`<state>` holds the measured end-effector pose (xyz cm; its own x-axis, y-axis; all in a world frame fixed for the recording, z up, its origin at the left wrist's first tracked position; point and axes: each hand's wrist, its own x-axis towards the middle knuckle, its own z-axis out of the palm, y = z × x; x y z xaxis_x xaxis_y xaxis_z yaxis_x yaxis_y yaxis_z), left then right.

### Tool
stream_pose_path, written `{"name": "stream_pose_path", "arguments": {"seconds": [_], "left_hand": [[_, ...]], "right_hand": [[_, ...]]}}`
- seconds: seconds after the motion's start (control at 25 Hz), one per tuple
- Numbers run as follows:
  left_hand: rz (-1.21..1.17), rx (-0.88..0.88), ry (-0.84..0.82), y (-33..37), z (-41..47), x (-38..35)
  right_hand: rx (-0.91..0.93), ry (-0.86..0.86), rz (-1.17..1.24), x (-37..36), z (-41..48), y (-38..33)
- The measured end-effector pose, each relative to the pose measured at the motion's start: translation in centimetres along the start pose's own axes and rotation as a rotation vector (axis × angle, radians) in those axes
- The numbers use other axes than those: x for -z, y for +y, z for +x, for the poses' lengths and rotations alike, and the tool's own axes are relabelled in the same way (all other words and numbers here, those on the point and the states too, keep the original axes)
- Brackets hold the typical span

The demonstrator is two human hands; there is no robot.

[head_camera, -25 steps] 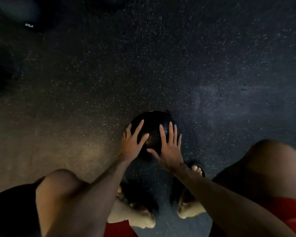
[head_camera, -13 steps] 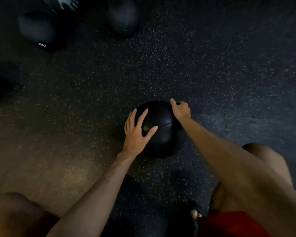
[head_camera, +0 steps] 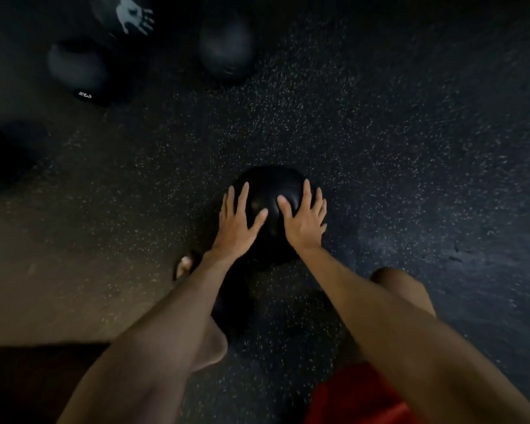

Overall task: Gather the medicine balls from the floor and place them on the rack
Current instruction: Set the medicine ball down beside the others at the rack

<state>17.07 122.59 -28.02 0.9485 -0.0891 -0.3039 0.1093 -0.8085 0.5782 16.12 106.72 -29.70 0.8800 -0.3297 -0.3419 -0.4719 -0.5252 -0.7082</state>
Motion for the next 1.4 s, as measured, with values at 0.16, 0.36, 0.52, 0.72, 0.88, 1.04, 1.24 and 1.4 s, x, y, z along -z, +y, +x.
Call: {"name": "stream_pose_path", "arguments": {"seconds": [0.16, 0.36, 0.52, 0.72, 0.88, 1.04, 1.24, 1.4], "left_hand": [[0.123, -0.148, 0.022, 1.4, 3.3, -1.5], [0.201, -0.123, 0.06, 6.0, 12.5, -0.1], [0.139, -0.034, -0.054, 9.4, 24.6, 2.1], [0.038, -0.098, -0.068, 10.2, 31.4, 3.3], [0.161, -0.471, -0.103, 10.9, 31.1, 5.1], [0.271, -0.623, -0.309, 10.1, 33.3, 6.3], [0.139, -0.424, -0.262, 14.4, 38.5, 6.0], [0.104, -0.396, -0.17, 14.6, 39.6, 4.7]], "right_hand": [[-0.19, -0.007, 0.102, 2.4, 6.7, -1.5], [-0.209, 0.209, 0.232, 2.5, 9.6, -2.1], [-0.004, 0.327, 0.109, -2.7, 6.4, -2.7], [-0.12, 0.331, 0.129, -0.8, 13.3, -7.0], [-0.387, 0.338, 0.204, 4.3, 22.4, -11.2], [-0.301, 0.431, 0.138, 5.5, 23.7, -10.9], [-0.102, 0.36, -0.064, 1.5, 20.9, -8.5], [-0.103, 0.324, 0.018, 3.5, 27.1, -9.4]]}}
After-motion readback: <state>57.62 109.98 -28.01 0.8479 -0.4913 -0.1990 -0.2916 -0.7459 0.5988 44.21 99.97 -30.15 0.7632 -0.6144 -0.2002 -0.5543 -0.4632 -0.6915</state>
